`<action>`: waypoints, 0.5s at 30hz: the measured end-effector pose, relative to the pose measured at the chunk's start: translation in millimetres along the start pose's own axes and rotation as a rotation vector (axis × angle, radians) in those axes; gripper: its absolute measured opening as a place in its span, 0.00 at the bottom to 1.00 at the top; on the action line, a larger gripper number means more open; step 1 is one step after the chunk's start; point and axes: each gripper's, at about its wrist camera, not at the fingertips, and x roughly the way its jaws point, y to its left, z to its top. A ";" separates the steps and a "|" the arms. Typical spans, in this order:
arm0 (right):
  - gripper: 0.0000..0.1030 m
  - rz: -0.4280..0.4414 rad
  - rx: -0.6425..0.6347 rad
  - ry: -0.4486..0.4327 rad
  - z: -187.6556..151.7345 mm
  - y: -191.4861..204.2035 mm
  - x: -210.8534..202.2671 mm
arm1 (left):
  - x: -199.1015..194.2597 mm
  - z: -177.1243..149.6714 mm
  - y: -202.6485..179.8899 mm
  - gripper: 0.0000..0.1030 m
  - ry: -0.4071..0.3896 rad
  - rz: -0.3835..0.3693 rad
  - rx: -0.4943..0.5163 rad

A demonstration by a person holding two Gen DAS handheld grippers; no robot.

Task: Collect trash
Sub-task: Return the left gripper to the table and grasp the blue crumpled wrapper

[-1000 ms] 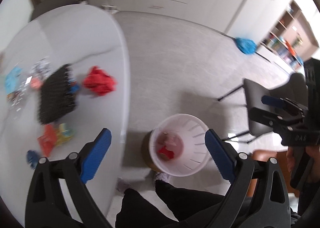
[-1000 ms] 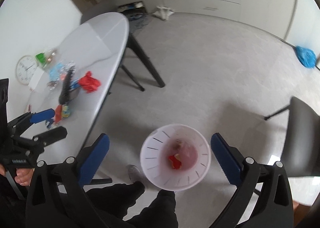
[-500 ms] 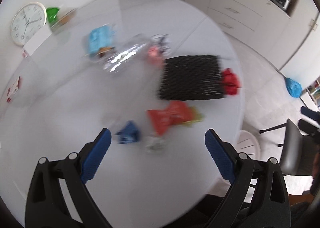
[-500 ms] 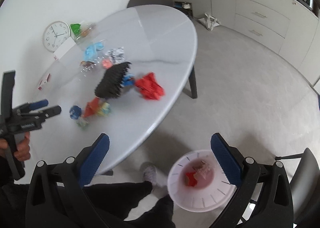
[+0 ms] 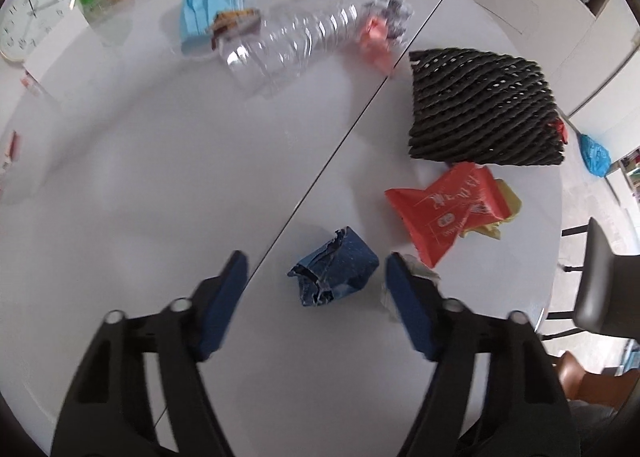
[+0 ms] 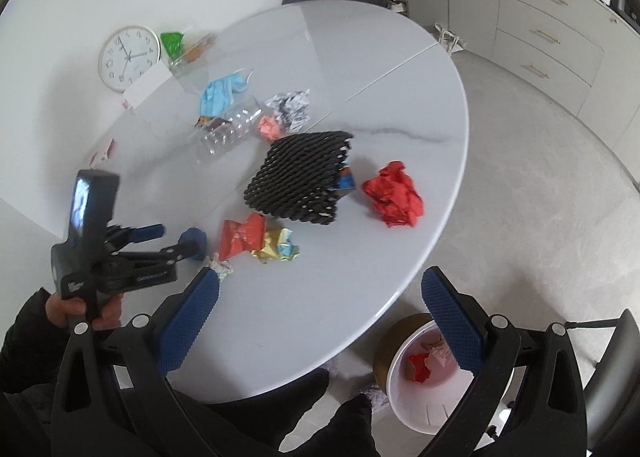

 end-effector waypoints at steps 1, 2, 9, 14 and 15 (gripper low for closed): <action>0.98 0.009 -0.004 0.011 -0.3 3.0 3.4 | 2.8 0.8 2.0 0.58 0.003 -0.015 -0.006; 0.98 0.019 -0.012 0.026 -0.4 7.2 8.0 | 5.2 0.2 3.8 0.56 0.004 -0.027 -0.010; 0.98 0.159 -0.103 0.096 -1.8 44.5 42.2 | 12.9 -7.1 12.1 0.29 -0.002 -0.041 -0.009; 0.90 0.196 -0.265 0.148 -7.4 88.7 85.0 | 5.5 -18.5 28.3 0.28 -0.014 -0.053 -0.069; 0.86 0.199 -0.288 0.156 -8.8 95.9 92.6 | 4.1 -20.0 33.1 0.28 -0.016 -0.057 -0.084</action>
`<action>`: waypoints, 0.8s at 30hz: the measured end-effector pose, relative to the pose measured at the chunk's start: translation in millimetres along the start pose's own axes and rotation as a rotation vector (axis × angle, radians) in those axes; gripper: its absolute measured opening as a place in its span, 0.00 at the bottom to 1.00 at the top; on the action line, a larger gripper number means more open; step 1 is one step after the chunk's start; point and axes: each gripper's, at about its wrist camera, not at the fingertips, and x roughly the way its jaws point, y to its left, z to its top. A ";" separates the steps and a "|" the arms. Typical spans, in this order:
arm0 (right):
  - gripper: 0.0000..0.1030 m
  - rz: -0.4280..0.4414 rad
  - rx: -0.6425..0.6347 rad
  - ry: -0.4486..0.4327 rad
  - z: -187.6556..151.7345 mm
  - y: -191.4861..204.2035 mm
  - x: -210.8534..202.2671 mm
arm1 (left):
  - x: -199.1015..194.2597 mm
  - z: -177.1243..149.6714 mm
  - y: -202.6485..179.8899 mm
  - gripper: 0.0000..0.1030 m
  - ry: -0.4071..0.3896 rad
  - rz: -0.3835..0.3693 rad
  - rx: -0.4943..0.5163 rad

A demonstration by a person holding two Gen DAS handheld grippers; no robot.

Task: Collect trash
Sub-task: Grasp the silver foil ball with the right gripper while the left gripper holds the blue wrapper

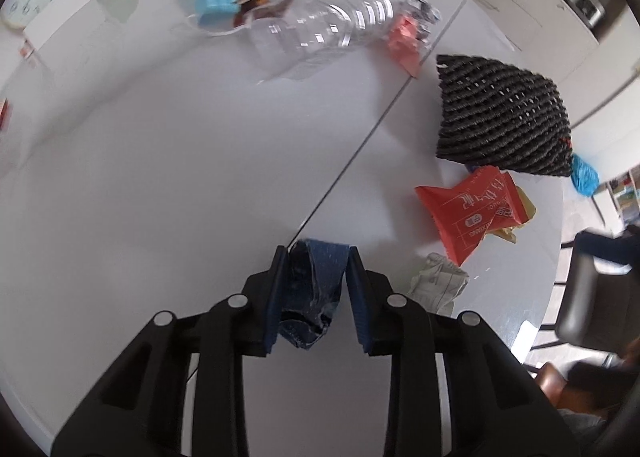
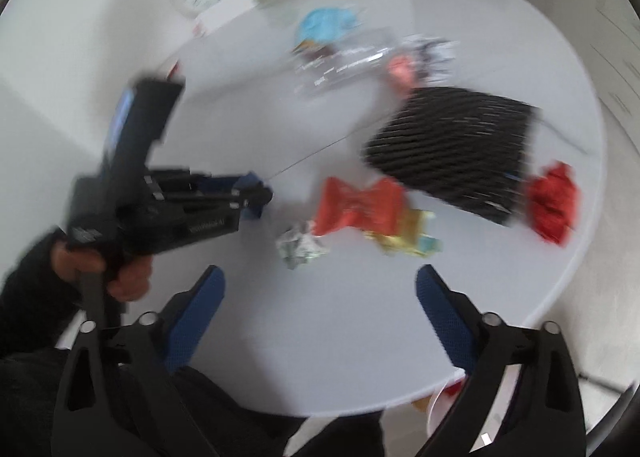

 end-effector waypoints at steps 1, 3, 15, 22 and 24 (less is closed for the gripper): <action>0.83 -0.001 -0.015 0.009 1.3 3.9 7.9 | 0.4 0.5 6.5 0.28 -0.002 -0.005 -0.011; 0.78 -0.016 -0.037 0.029 4.9 11.7 26.3 | -5.4 -3.3 14.1 0.28 -0.010 -0.017 -0.037; 0.32 -0.114 -0.099 0.081 14.6 31.0 73.4 | -22.9 -14.2 56.8 0.27 -0.041 -0.067 -0.091; 0.30 0.006 -0.030 0.075 16.9 30.1 63.1 | -26.6 -13.5 56.6 0.27 -0.053 -0.068 -0.097; 0.30 0.083 0.020 0.048 17.7 26.2 50.9 | -31.0 -14.0 56.0 0.27 -0.055 -0.077 -0.099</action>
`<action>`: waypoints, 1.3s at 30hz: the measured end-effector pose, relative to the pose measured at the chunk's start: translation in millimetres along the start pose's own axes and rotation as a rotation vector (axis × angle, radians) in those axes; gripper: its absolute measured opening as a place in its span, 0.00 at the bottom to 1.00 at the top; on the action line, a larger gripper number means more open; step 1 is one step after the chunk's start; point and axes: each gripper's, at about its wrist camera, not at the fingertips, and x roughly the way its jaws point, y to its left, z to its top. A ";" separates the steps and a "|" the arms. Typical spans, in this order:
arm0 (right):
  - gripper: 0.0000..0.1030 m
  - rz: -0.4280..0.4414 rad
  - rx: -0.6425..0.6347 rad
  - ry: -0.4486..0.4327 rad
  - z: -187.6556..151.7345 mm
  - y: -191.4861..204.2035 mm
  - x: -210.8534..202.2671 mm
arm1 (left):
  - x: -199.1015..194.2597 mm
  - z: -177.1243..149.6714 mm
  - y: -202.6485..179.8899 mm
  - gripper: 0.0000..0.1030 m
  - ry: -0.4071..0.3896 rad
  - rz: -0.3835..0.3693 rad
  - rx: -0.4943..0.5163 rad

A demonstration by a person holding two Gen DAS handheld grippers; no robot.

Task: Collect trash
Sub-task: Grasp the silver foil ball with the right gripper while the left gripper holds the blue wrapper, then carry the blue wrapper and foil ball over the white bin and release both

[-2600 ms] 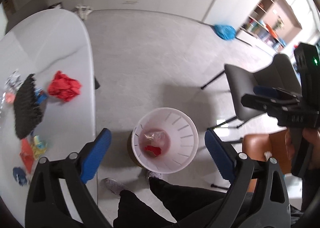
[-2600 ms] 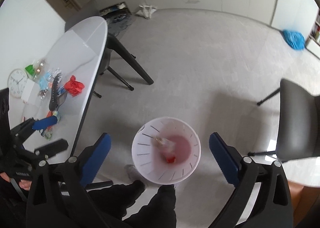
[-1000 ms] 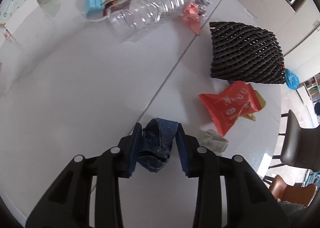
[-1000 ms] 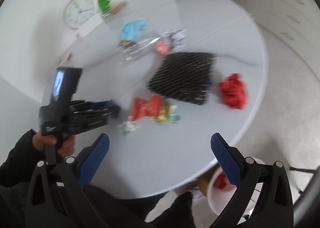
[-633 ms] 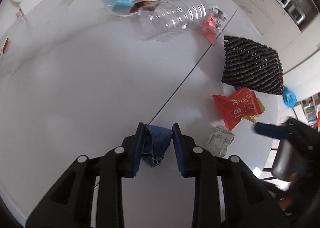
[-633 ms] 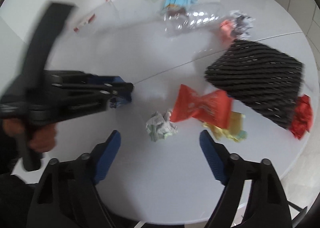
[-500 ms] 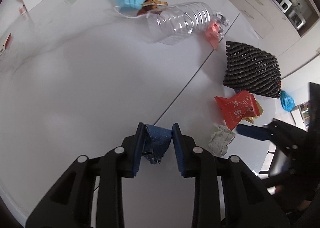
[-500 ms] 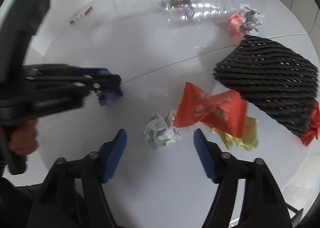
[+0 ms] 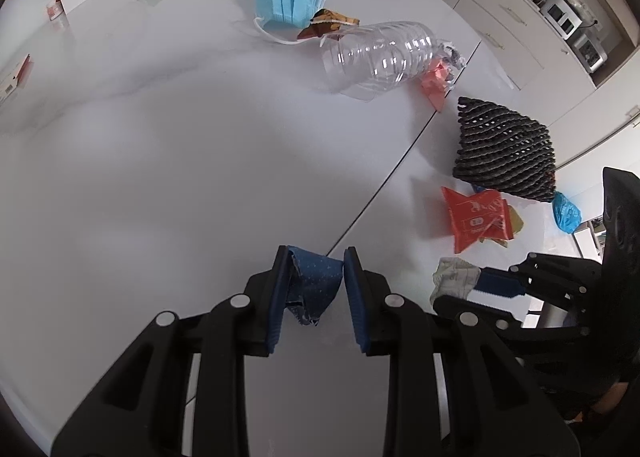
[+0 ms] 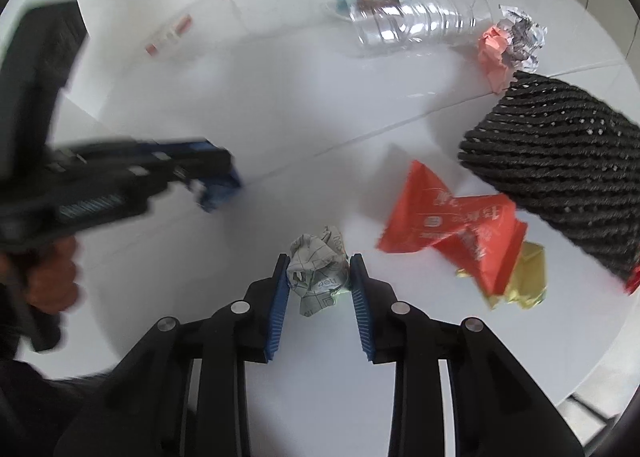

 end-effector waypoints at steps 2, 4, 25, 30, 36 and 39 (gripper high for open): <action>0.30 0.033 0.044 -0.036 -0.1 -5.0 -18.6 | -4.3 0.6 -4.1 0.27 0.000 -0.005 0.006; 0.30 0.027 0.080 -0.089 -6.1 -13.6 -46.1 | -9.9 1.6 -12.3 0.27 -0.004 -0.011 0.023; 0.32 -0.416 0.588 -0.090 -230.8 -194.6 -141.6 | -19.6 -3.2 -282.1 0.27 0.007 -0.242 0.627; 0.62 -0.395 0.684 -0.052 -256.2 -224.3 -113.8 | -10.9 -16.1 -333.1 0.27 0.066 -0.272 0.739; 0.92 -0.460 0.748 -0.106 -281.9 -231.9 -136.9 | 1.1 -34.3 -375.6 0.27 0.122 -0.285 0.803; 0.94 -0.487 0.800 -0.129 -301.3 -238.3 -160.3 | 8.4 -45.0 -394.1 0.27 0.149 -0.292 0.837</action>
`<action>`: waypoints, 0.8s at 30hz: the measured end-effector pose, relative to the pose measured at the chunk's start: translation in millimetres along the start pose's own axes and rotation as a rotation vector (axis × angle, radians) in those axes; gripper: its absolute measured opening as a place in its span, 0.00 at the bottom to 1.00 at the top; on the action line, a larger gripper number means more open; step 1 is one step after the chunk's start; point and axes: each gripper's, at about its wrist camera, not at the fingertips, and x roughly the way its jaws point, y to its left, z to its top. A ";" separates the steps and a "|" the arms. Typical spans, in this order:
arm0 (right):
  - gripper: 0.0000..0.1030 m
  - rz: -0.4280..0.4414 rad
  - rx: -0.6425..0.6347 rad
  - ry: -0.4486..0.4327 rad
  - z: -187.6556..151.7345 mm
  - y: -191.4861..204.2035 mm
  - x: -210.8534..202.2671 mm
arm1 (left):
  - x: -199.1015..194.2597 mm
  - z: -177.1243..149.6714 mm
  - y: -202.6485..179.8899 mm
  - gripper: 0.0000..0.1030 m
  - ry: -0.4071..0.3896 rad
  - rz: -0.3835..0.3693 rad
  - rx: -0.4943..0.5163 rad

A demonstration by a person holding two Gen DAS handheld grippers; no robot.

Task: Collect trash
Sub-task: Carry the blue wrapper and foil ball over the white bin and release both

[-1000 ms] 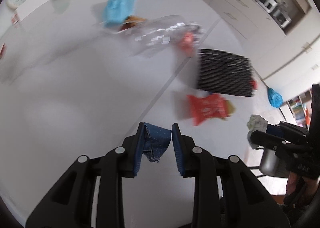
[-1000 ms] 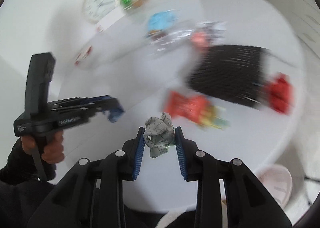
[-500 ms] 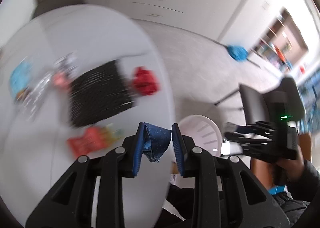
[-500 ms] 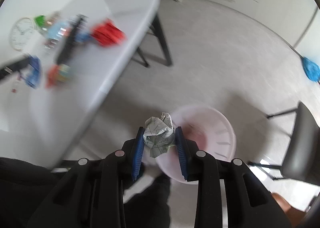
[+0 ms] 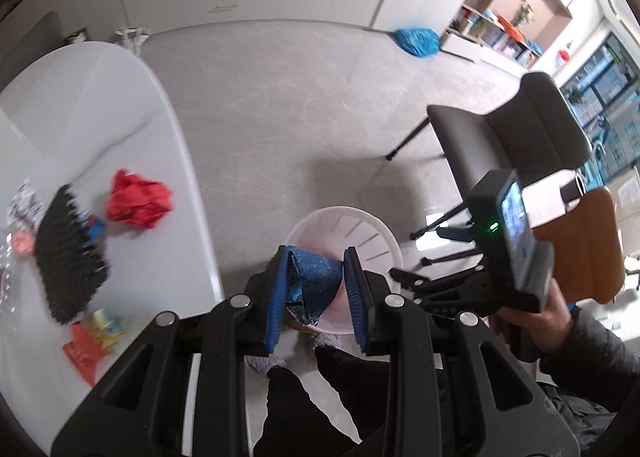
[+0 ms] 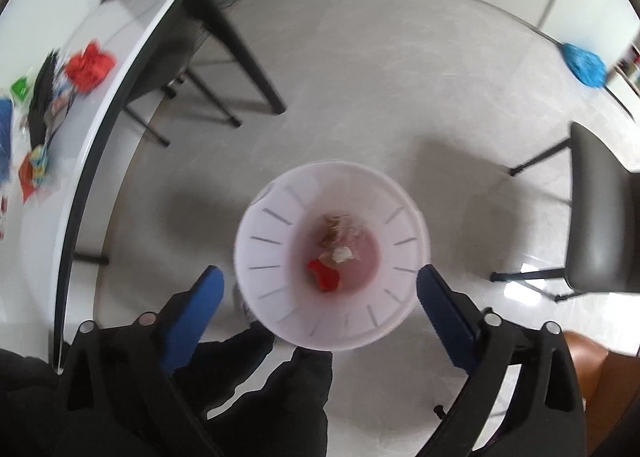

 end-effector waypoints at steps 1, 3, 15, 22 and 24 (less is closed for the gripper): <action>0.94 -0.010 0.011 -0.004 -1.1 -5.4 -3.7 | 4.7 2.0 -6.3 0.27 0.008 -0.004 0.011; 0.95 -0.051 0.030 -0.019 -3.2 -22.0 -15.9 | 16.9 6.0 -19.5 0.27 0.032 -0.016 0.036; 0.97 -0.085 0.152 -0.065 -21.7 -72.0 -41.5 | 94.6 -2.2 -72.5 0.71 0.207 -0.067 0.094; 0.97 -0.082 0.179 -0.073 -28.8 -77.2 -45.4 | 90.3 -3.4 -87.0 0.88 0.202 -0.041 0.114; 0.97 -0.083 0.179 -0.073 -29.2 -76.8 -45.6 | 88.0 -4.3 -85.6 0.88 0.206 -0.039 0.107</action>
